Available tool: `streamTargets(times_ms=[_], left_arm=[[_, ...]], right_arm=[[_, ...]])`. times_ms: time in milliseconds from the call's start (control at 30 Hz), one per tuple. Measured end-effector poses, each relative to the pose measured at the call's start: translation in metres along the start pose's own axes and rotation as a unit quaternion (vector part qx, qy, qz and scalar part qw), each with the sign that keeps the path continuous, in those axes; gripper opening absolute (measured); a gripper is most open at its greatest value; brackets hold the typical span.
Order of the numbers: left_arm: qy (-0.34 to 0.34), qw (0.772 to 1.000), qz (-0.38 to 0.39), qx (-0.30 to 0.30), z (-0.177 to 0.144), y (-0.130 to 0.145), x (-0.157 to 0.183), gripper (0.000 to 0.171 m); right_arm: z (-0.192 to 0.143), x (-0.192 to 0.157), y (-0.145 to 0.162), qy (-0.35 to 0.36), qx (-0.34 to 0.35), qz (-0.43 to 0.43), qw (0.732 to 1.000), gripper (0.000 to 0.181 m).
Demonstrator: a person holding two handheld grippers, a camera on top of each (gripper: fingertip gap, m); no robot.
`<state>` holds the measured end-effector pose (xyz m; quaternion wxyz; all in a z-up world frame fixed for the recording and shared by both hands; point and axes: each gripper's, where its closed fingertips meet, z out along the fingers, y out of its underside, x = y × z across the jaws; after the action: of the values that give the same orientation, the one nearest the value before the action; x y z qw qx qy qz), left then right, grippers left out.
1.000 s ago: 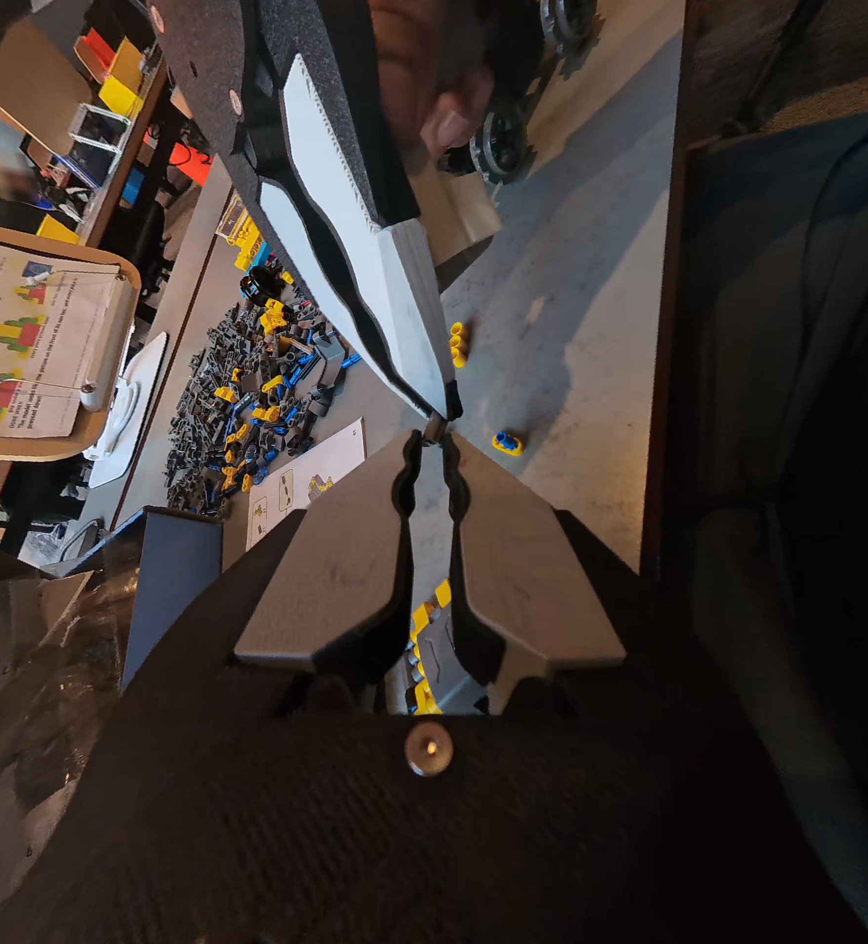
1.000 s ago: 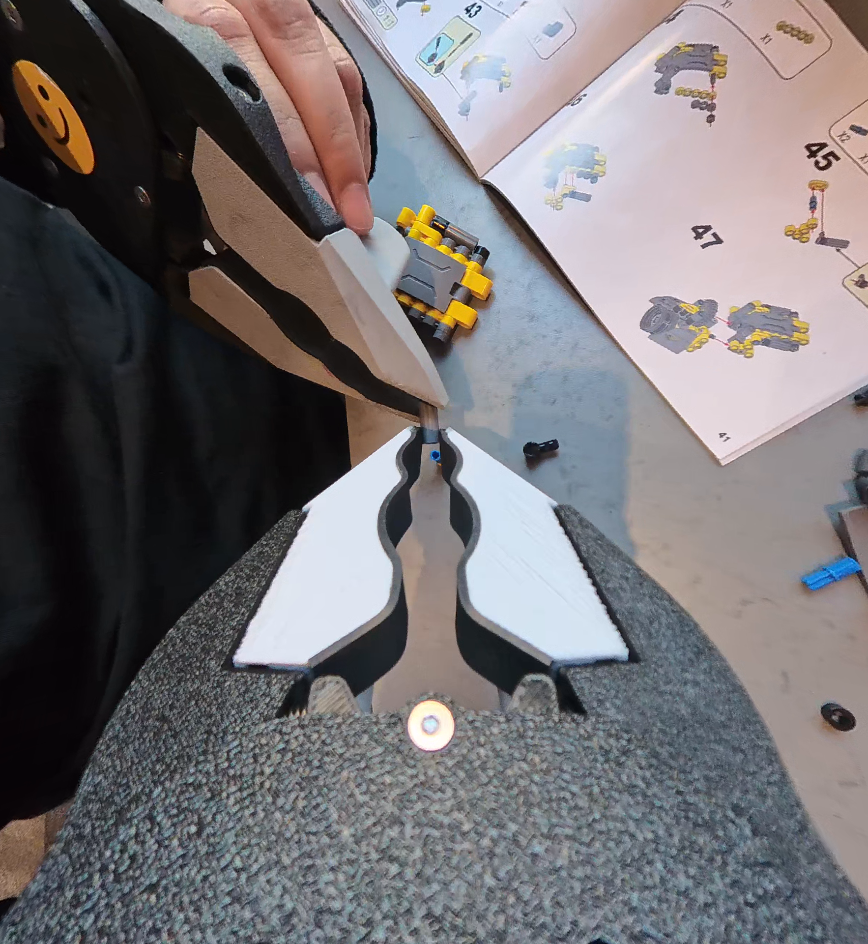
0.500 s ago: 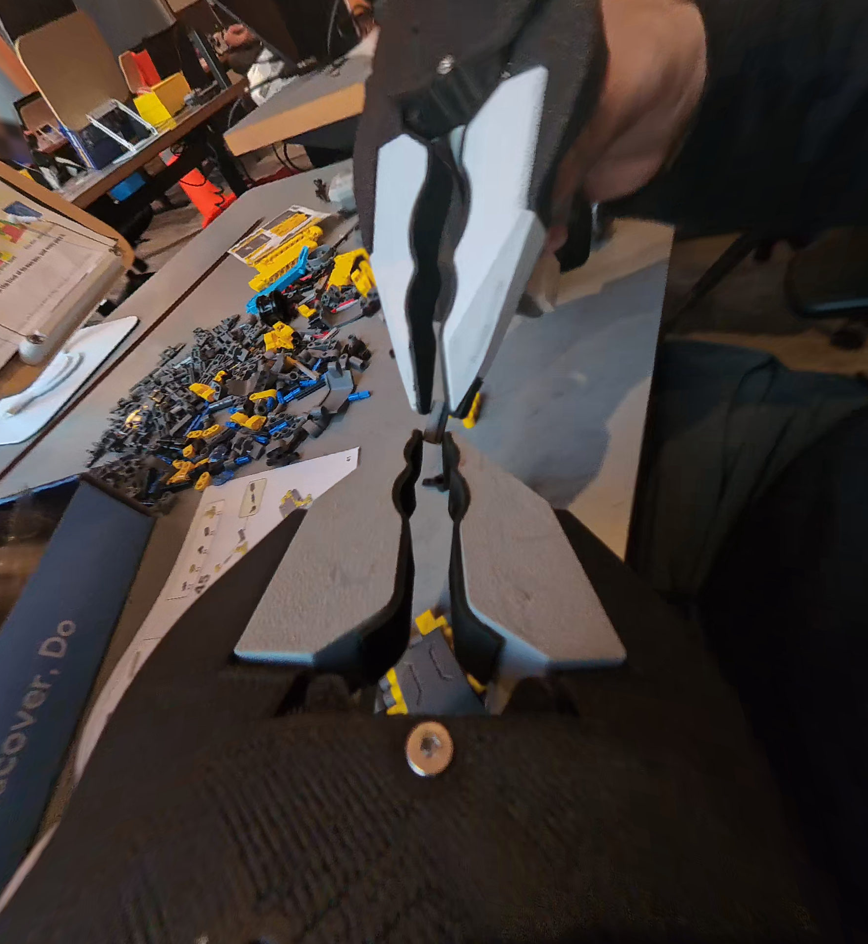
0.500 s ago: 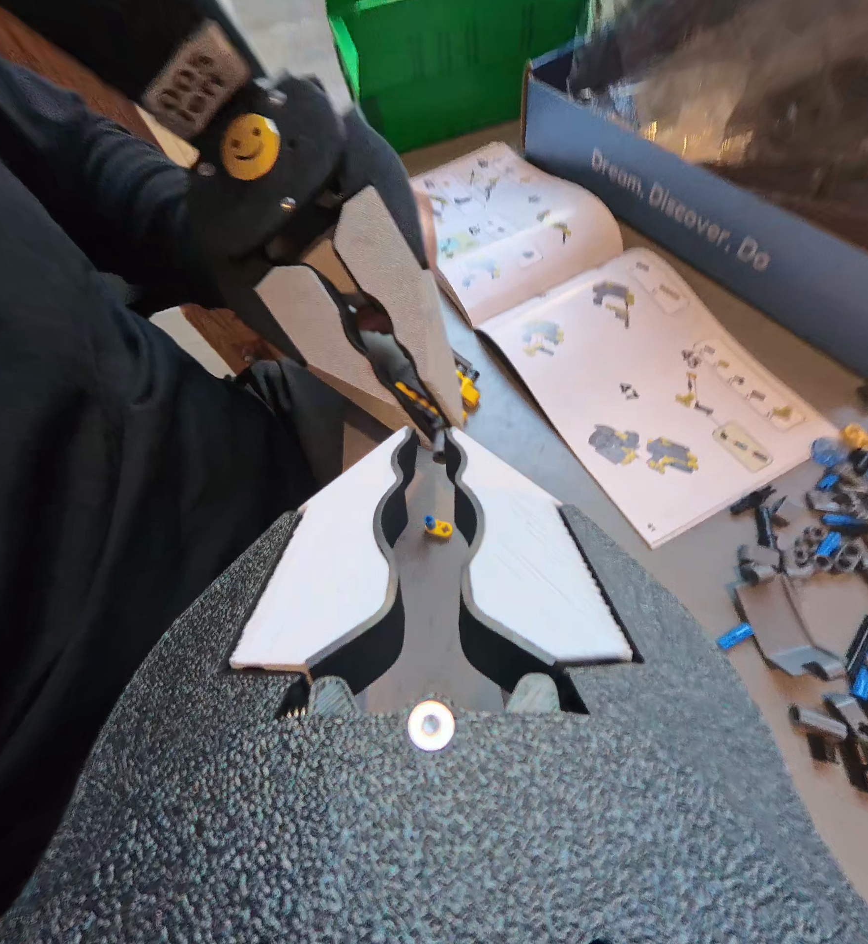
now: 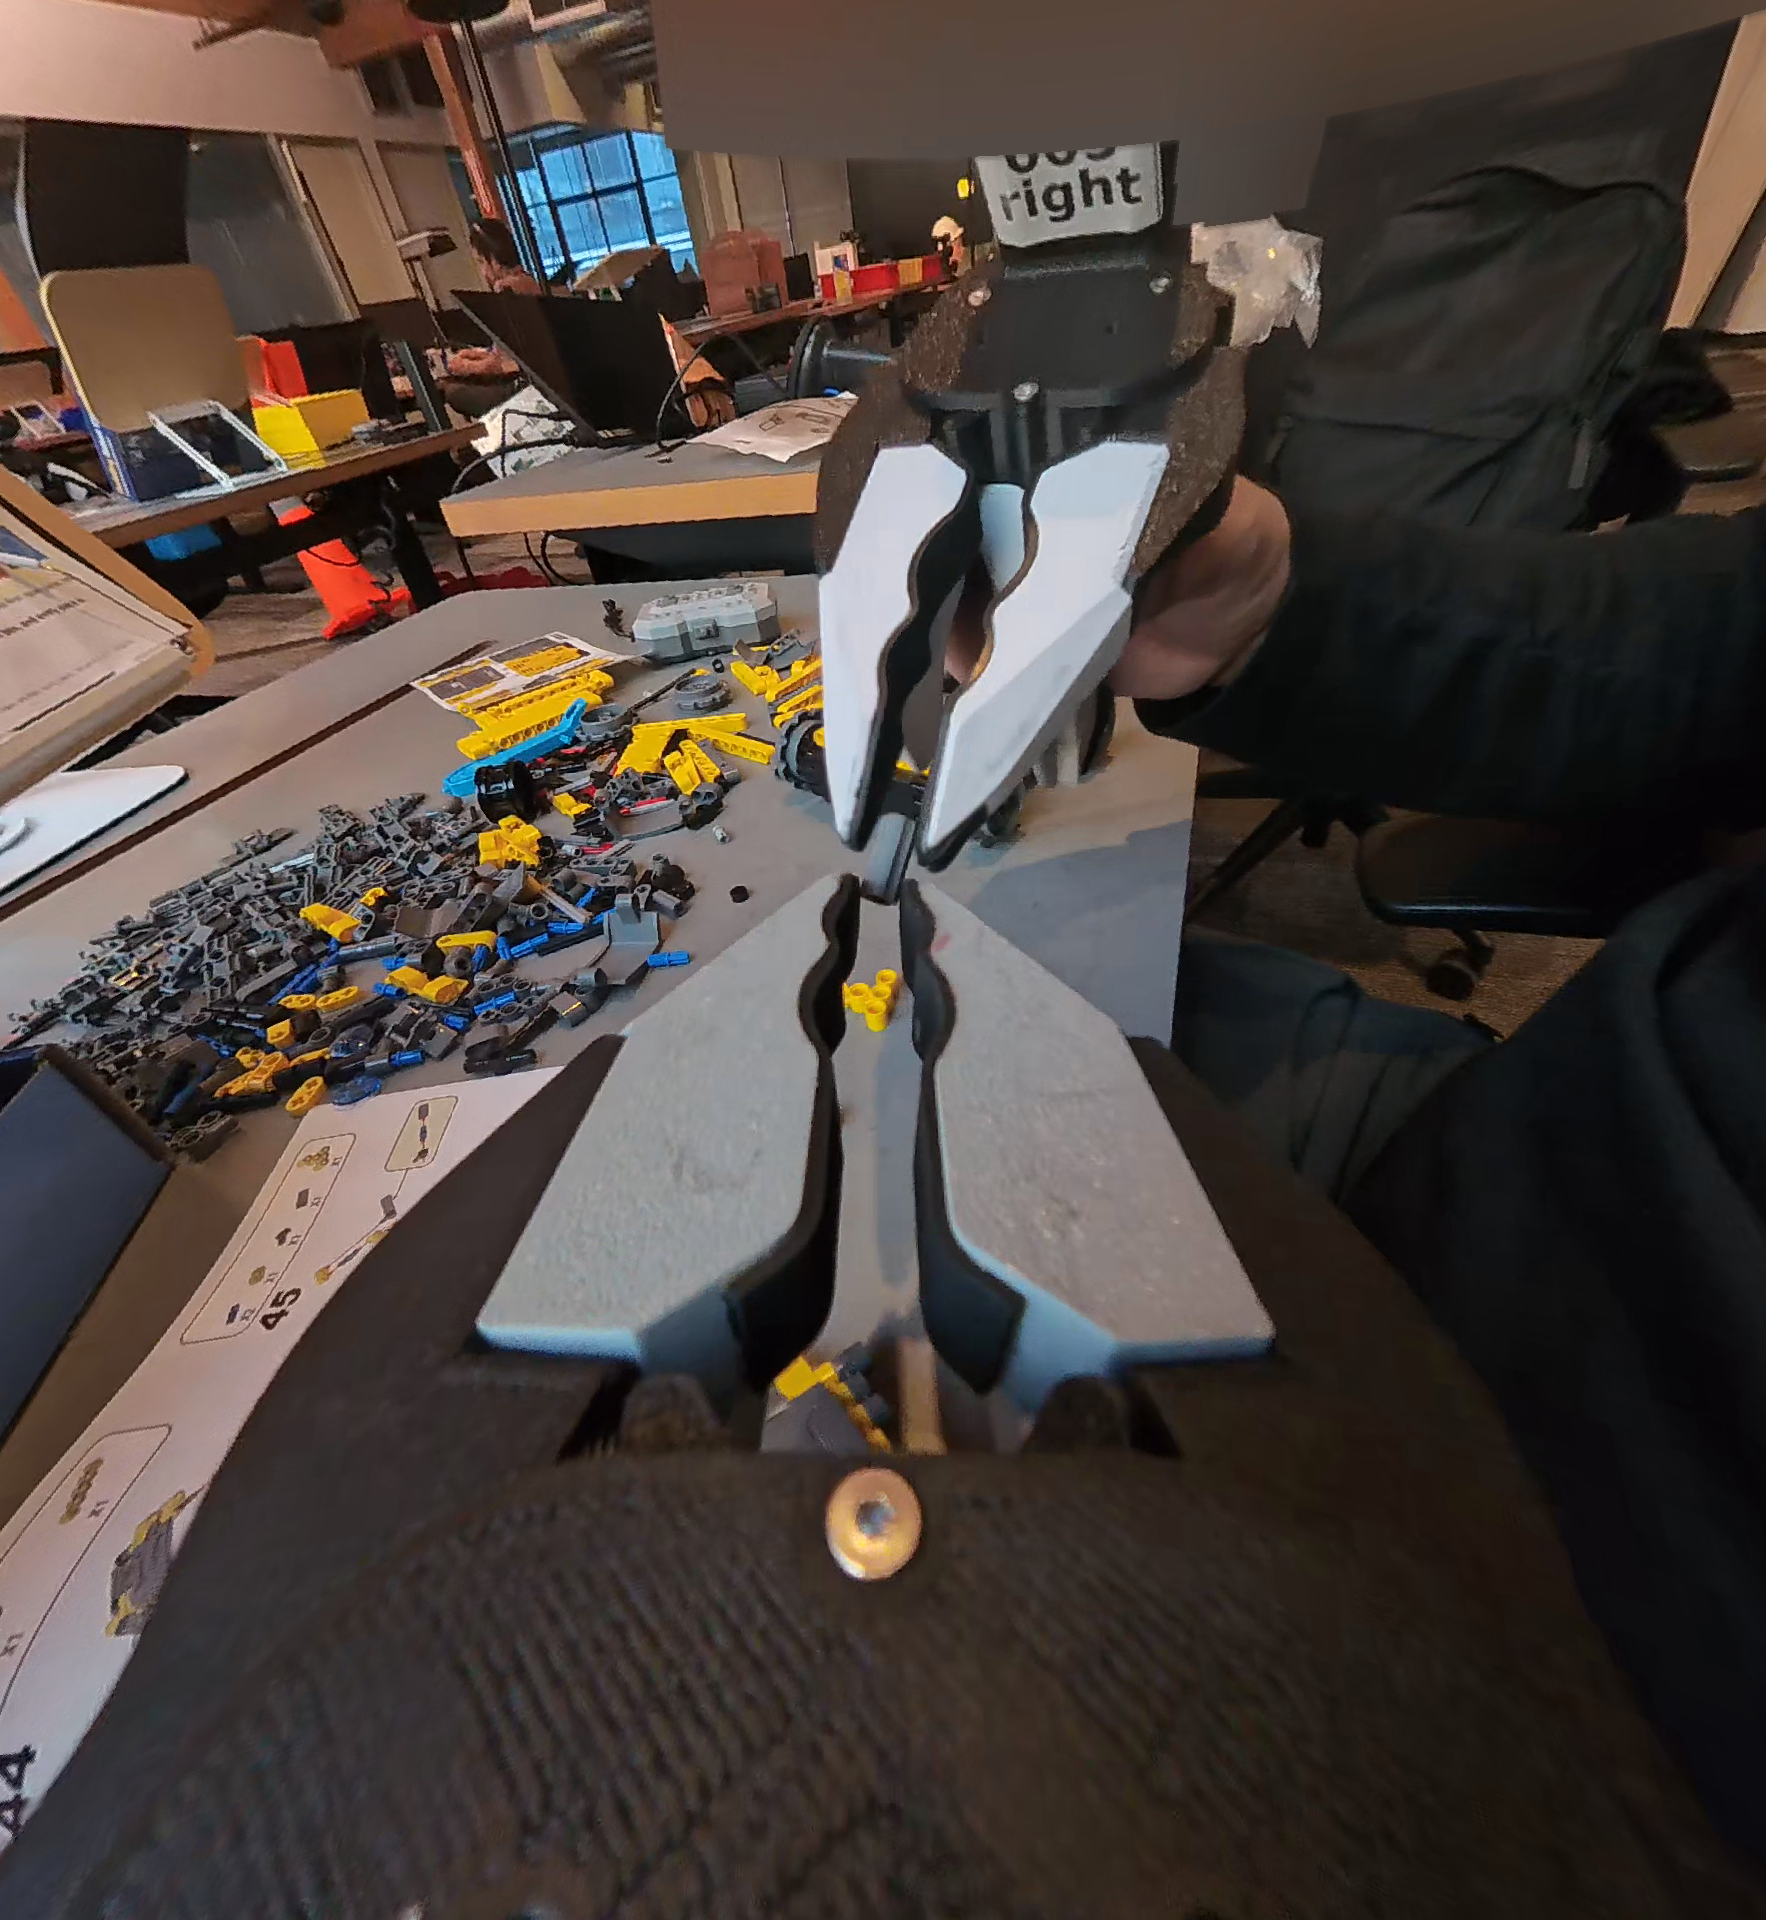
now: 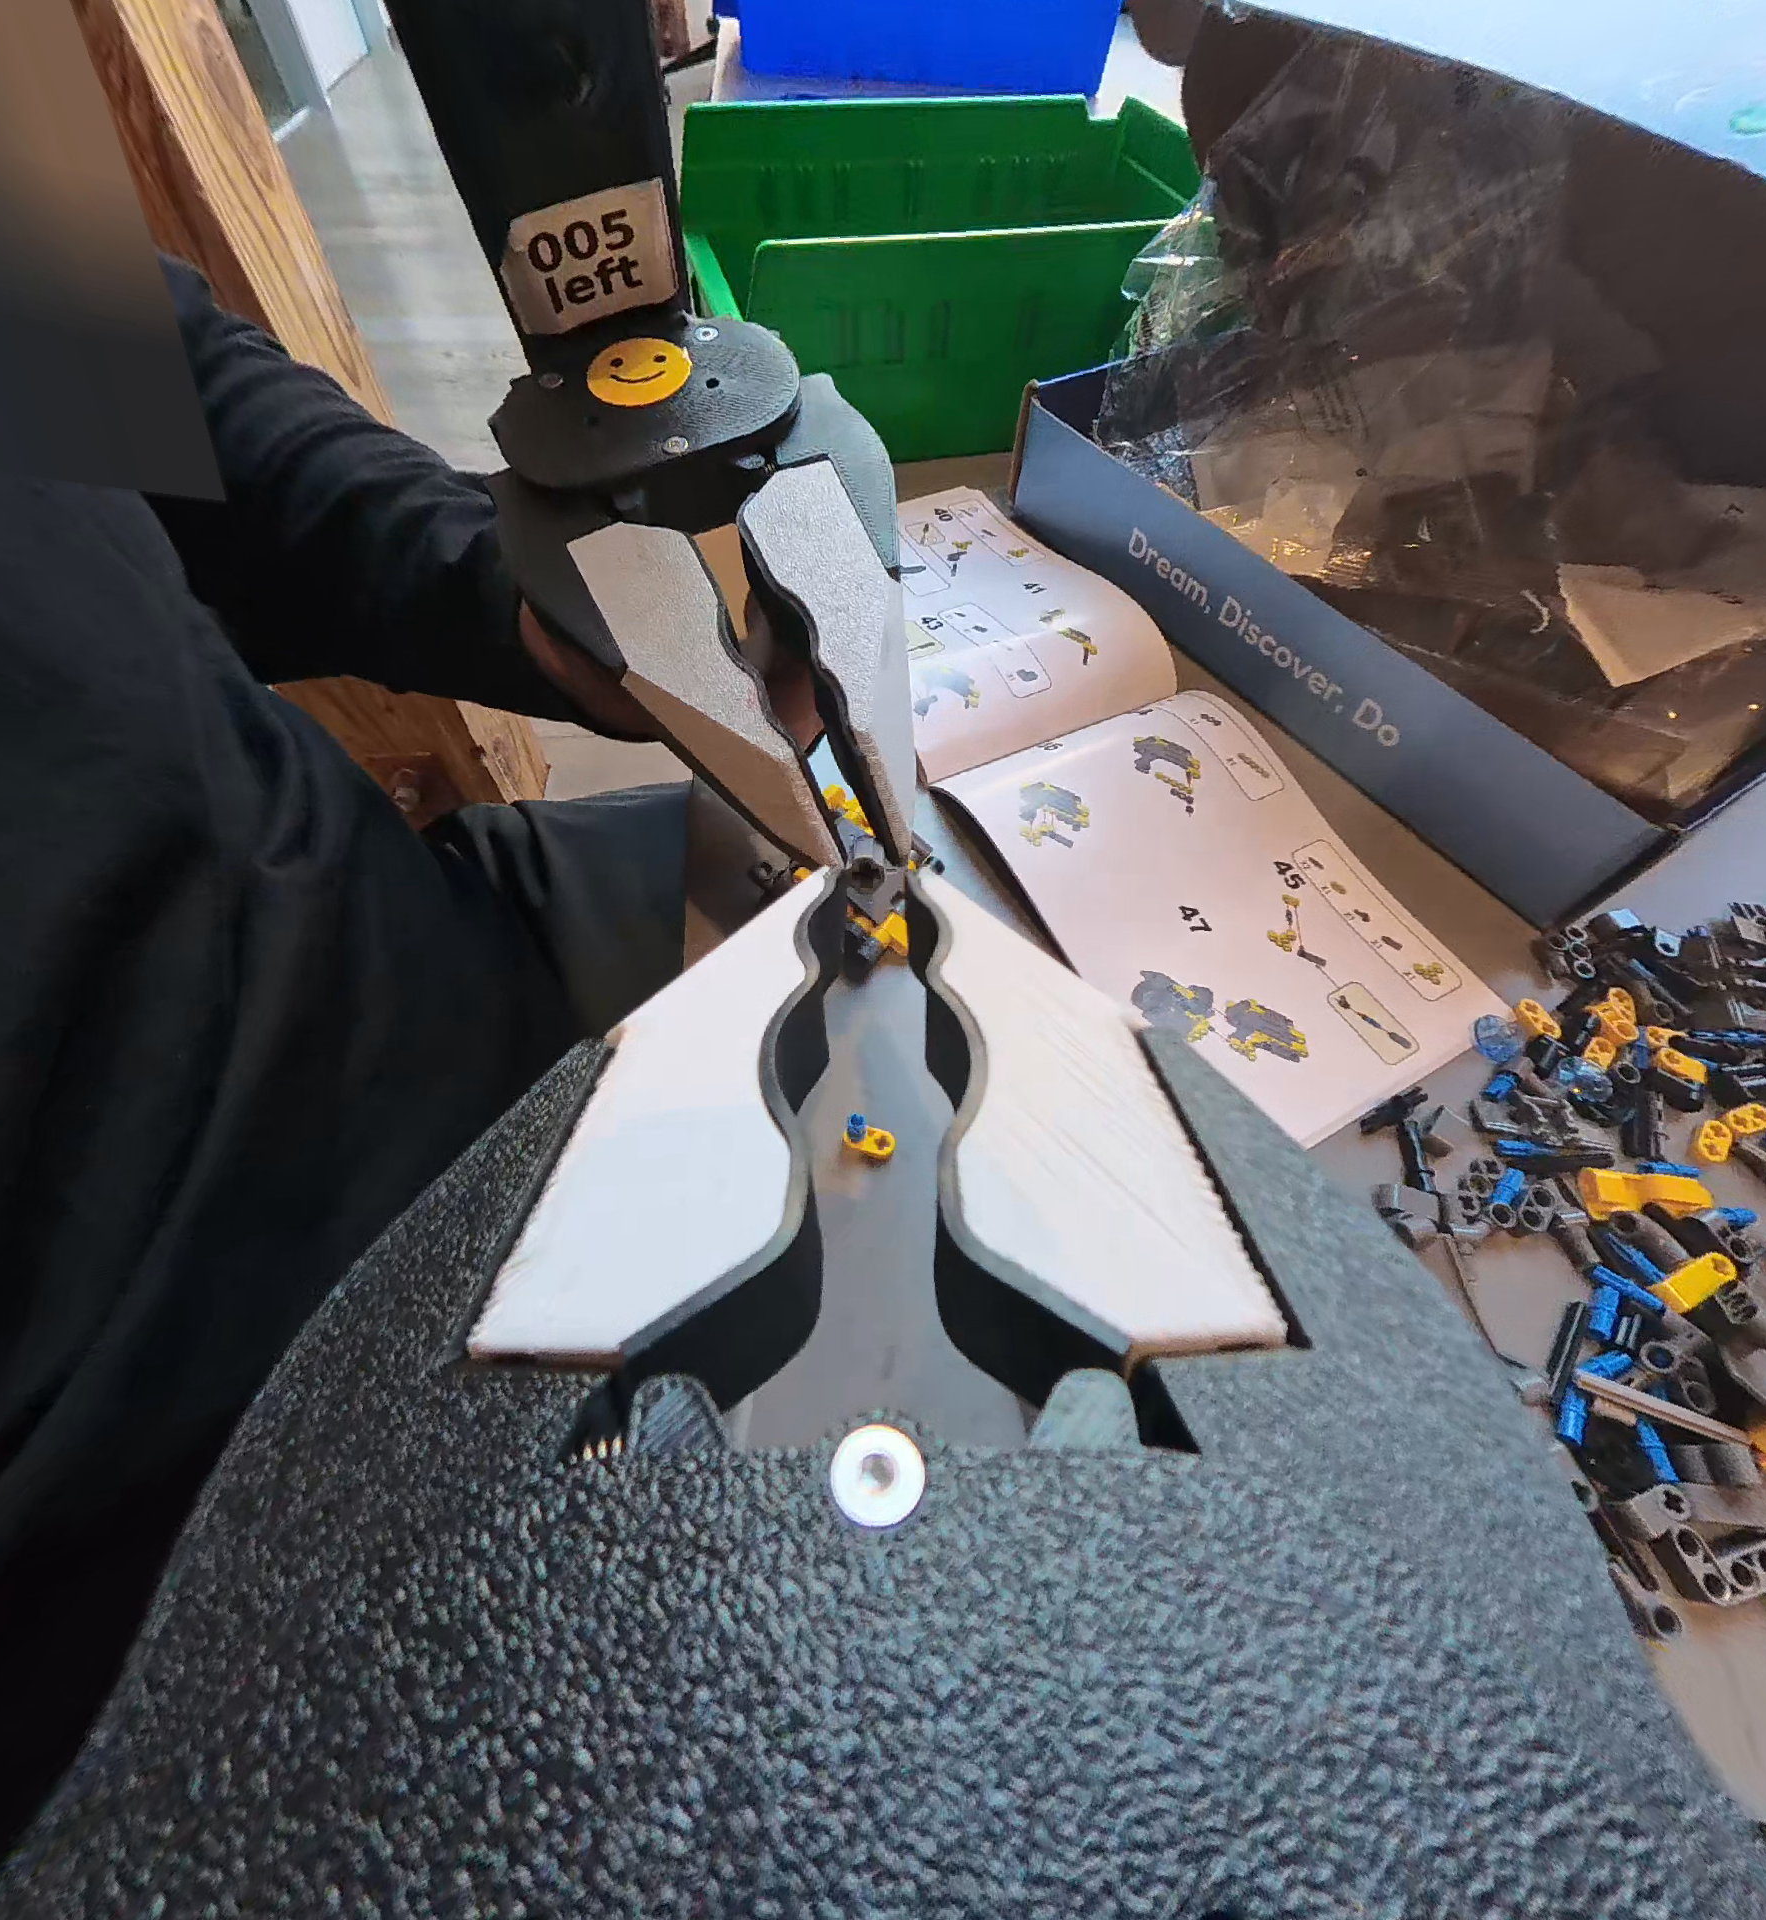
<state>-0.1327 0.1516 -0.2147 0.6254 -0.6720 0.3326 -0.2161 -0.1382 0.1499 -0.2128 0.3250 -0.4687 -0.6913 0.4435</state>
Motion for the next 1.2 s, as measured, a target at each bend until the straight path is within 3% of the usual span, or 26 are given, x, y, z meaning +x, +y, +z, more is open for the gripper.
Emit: streamTargets(times_ms=[400,467,600,667,833,967,1200], left_arm=[[0.008,0.999,-0.029,-0.021,0.004,0.008,-0.001,0.005],[0.016,0.998,-0.029,-0.061,0.006,0.02,-0.004,0.007],[0.064,0.974,-0.045,-0.211,0.013,0.053,-0.014,0.016],[0.091,0.966,-0.037,-0.24,0.021,0.054,-0.018,0.017],[0.132,0.929,-0.013,-0.347,0.034,0.089,-0.025,0.018],[0.15,0.911,-0.002,-0.383,0.039,0.105,-0.021,0.019],[0.165,0.908,0.0,-0.385,0.049,0.109,-0.016,0.012]], right_arm=[[0.003,0.002,0.005,0.011,-0.016,0.001,1.0,0.006],[0.003,0.011,0.014,0.029,-0.037,0.018,0.999,0.006],[-0.004,0.033,0.04,0.054,-0.075,0.089,0.992,0.006],[-0.007,0.037,0.05,0.061,-0.084,0.111,0.988,0.006],[-0.013,0.037,0.072,0.08,-0.109,0.139,0.981,0.006],[-0.017,0.036,0.085,0.084,-0.127,0.136,0.979,0.006],[-0.015,0.03,0.092,0.073,-0.139,0.121,0.98,0.006]])
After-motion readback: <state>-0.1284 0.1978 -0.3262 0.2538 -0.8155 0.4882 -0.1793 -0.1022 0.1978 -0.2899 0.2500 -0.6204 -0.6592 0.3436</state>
